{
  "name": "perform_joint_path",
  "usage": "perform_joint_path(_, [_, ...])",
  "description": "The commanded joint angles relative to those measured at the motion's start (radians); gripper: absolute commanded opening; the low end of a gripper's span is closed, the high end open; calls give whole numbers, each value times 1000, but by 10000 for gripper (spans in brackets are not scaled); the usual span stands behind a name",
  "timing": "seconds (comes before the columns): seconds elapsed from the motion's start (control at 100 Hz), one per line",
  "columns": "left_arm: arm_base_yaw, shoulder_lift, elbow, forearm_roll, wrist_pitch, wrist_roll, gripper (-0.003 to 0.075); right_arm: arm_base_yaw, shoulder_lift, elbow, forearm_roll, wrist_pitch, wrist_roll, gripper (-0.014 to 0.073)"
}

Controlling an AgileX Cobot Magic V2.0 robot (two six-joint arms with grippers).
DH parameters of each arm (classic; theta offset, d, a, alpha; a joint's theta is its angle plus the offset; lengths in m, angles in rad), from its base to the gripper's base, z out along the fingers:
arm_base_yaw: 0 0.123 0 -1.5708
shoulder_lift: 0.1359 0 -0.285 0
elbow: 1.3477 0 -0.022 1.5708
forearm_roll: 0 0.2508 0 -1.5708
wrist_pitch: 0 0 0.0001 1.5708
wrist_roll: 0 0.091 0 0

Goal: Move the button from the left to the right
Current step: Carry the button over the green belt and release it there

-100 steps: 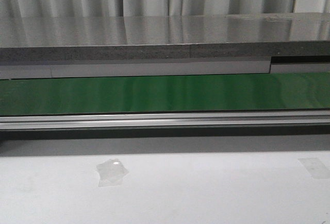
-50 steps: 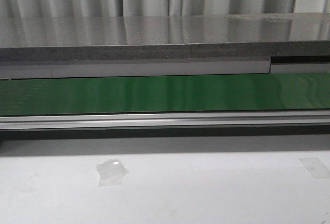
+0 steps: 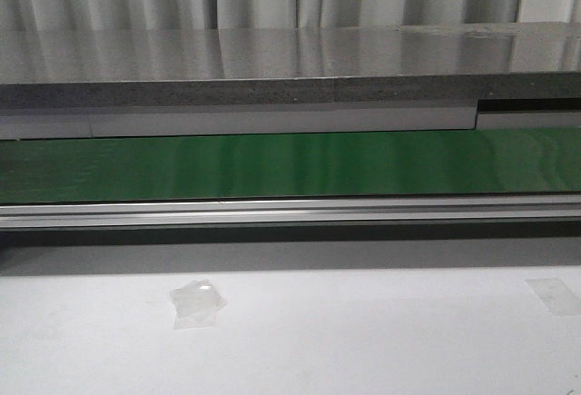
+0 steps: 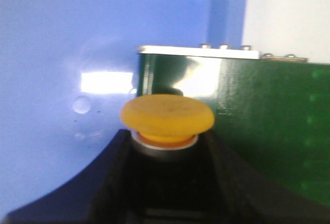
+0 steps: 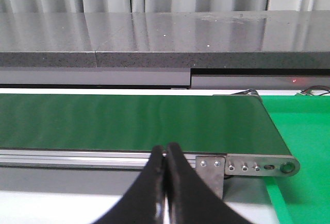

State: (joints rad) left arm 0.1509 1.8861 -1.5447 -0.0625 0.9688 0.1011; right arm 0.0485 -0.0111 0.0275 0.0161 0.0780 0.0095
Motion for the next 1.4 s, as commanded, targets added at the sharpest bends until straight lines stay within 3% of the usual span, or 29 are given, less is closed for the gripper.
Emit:
perform_joint_path(0.0, [-29, -59, -28, 12, -28, 2, -20, 1, -19, -15, -10, -85, 0, -68])
perform_joint_path(0.62, [-61, -47, 57, 7, -50, -3, 0, 1, -19, -15, -10, -85, 0, -68])
perform_joint_path(0.74, [-61, -47, 60, 3, -52, -3, 117, 1, -19, -15, -10, -85, 0, -68])
perform_joint_path(0.94, [-61, -47, 60, -11, -63, -3, 495, 1, -19, -15, -10, -85, 0, -68])
perform_joint_path(1.03, [-61, -47, 60, -19, -63, -3, 602, 1, -19, -15, -10, -85, 0, -68])
perform_joint_path(1.1, [-61, -49, 60, -32, -57, -1, 634, 1, -19, -15, -10, -85, 0, -68])
perform_joint_path(1.39, [-76, -121, 61, -59, -52, 3, 631, 1, -19, -15, -10, -85, 0, -68])
